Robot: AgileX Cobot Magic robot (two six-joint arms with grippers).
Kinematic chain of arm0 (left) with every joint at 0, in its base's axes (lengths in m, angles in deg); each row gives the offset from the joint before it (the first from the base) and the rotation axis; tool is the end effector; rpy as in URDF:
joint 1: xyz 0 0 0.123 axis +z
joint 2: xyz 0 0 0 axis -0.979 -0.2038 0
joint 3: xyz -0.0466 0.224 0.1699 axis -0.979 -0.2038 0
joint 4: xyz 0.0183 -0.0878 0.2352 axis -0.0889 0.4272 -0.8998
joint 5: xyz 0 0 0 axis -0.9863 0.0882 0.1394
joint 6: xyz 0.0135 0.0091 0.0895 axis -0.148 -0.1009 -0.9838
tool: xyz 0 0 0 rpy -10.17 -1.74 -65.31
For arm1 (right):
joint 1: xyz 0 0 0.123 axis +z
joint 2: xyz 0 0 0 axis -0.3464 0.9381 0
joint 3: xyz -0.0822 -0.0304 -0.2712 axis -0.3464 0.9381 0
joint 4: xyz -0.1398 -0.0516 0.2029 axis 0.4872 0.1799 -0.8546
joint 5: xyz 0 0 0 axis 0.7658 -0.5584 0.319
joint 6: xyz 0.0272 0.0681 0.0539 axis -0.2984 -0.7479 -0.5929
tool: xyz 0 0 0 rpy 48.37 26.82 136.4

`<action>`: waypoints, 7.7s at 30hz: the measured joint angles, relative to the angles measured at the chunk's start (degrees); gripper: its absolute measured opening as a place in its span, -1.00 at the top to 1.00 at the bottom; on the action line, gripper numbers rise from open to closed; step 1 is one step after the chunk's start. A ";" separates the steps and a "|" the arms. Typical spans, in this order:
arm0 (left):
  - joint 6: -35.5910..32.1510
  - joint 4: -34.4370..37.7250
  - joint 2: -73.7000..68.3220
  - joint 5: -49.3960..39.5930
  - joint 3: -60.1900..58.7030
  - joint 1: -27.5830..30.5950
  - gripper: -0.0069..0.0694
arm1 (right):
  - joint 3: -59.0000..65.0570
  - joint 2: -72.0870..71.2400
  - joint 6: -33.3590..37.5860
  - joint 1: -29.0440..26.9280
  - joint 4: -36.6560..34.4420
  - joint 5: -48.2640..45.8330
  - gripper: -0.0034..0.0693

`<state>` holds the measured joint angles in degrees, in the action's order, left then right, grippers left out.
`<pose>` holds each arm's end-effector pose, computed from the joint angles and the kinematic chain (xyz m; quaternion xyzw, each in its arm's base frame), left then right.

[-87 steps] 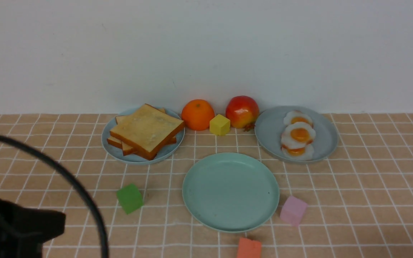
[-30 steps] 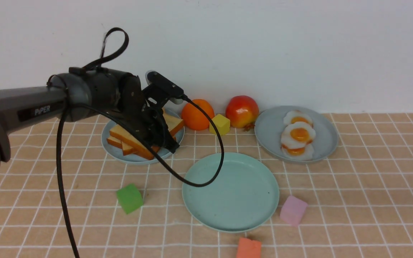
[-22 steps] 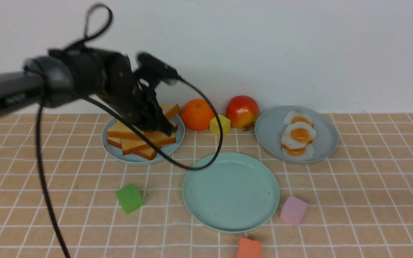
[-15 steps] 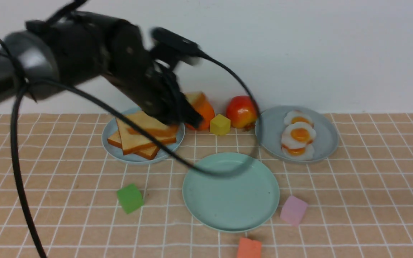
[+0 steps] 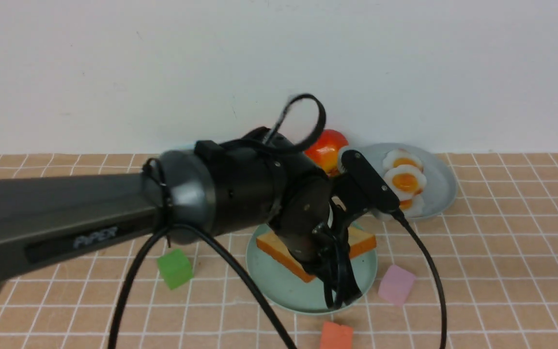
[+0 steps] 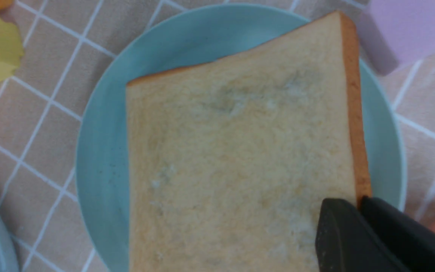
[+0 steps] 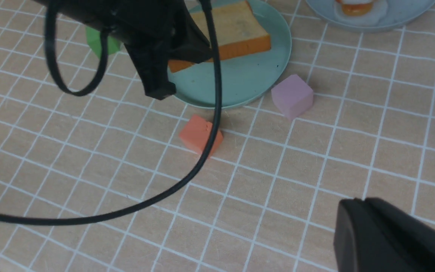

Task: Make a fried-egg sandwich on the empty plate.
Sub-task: Use the left arm to put a slice of bread into the empty plate in the middle, then use the right arm to grab a fried egg, then use the right arm to place the fried egg on the slice of bread in the middle, then use the left arm to grab a slice of bread

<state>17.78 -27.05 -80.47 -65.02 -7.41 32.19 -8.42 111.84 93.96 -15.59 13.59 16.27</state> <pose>0.2948 -0.2950 0.2195 0.5017 0.8170 -0.0292 0.2827 0.0745 0.0388 0.3480 -0.1299 0.8865 0.1744 0.4085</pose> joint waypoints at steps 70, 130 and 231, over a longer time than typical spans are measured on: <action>34.08 -0.10 81.92 12.70 -46.88 0.00 0.85 | -44.68 92.07 -7.33 -5.20 -19.95 30.41 -0.15; 34.03 -11.31 81.90 6.15 -46.89 0.00 0.82 | -24.32 71.93 13.51 13.27 -40.74 21.37 0.76; -23.01 0.00 -14.73 2.94 12.18 29.31 0.50 | -13.79 12.16 -1.38 3.95 -6.24 -4.17 0.74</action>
<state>-5.22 -27.05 -95.20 -62.08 4.77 61.50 -22.21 124.00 92.59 -11.63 7.35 12.10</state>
